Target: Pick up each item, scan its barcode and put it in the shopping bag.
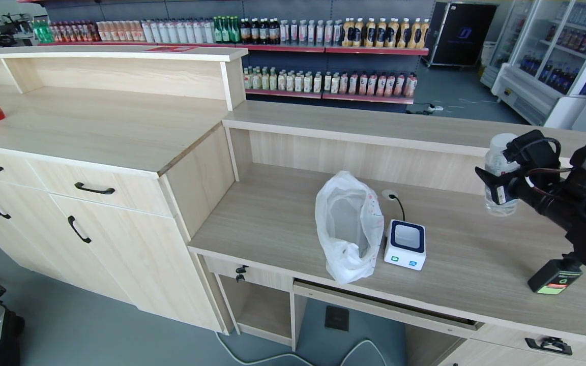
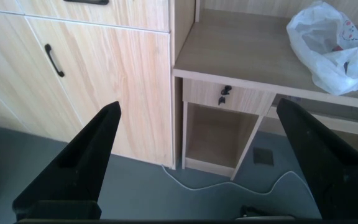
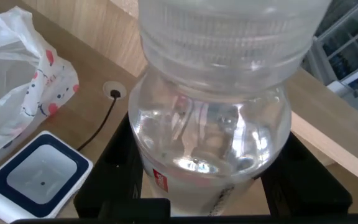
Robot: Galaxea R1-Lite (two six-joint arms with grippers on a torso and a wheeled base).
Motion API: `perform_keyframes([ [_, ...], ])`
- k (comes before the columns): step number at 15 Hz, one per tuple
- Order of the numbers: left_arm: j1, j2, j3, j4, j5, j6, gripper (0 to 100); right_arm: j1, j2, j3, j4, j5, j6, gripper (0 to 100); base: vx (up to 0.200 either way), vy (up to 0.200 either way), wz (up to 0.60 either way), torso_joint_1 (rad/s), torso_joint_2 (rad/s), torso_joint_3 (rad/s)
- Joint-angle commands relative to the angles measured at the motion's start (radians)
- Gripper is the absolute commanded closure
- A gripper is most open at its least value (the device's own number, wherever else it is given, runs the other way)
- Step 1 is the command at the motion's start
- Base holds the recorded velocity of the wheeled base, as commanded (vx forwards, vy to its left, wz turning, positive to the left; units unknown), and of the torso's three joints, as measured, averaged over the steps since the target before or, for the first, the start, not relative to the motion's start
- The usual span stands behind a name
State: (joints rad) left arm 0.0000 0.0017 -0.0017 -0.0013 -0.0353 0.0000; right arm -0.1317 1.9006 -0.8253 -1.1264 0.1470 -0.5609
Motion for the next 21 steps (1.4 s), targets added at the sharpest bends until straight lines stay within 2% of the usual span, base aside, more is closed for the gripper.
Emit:
perform_keyframes([
  [1, 0.0, 0.0, 0.0, 0.0, 0.0, 0.0, 0, -0.006, -0.015, 0.003, -0.001, 0.0, -0.001, 100, 0.0, 0.0, 0.0, 0.0, 0.0, 0.0],
  [3, 0.0, 0.0, 0.0, 0.0, 0.0, 0.0, 0, -0.006, -0.017, 0.003, -0.007, 0.002, 0.006, 100, 0.0, 0.0, 0.0, 0.0, 0.0, 0.0],
  [12, 0.0, 0.0, 0.0, 0.0, 0.0, 0.0, 0, 0.029, 0.055, -0.009, -0.066, 0.003, 0.07, 100, 0.0, 0.0, 0.6, 0.001, 0.0, 0.004],
  [16, 0.0, 0.0, 0.0, 0.0, 0.0, 0.0, 0, 0.09, 0.233, -0.083, -0.102, 0.003, 0.205, 100, 0.0, 0.0, 0.0, 0.0, 0.0, 0.0],
  [19, 0.0, 0.0, 0.0, 0.0, 0.0, 0.0, 0, 0.098, 0.327, -0.113, -0.102, 0.003, 0.245, 100, 0.0, 0.0, 0.0, 0.0, 0.0, 0.0],
  [21, 0.0, 0.0, 0.0, 0.0, 0.0, 0.0, 0, 0.101, 0.387, -0.146, -0.115, 0.005, 0.322, 100, 0.0, 0.0, 0.0, 0.0, 0.0, 0.0],
])
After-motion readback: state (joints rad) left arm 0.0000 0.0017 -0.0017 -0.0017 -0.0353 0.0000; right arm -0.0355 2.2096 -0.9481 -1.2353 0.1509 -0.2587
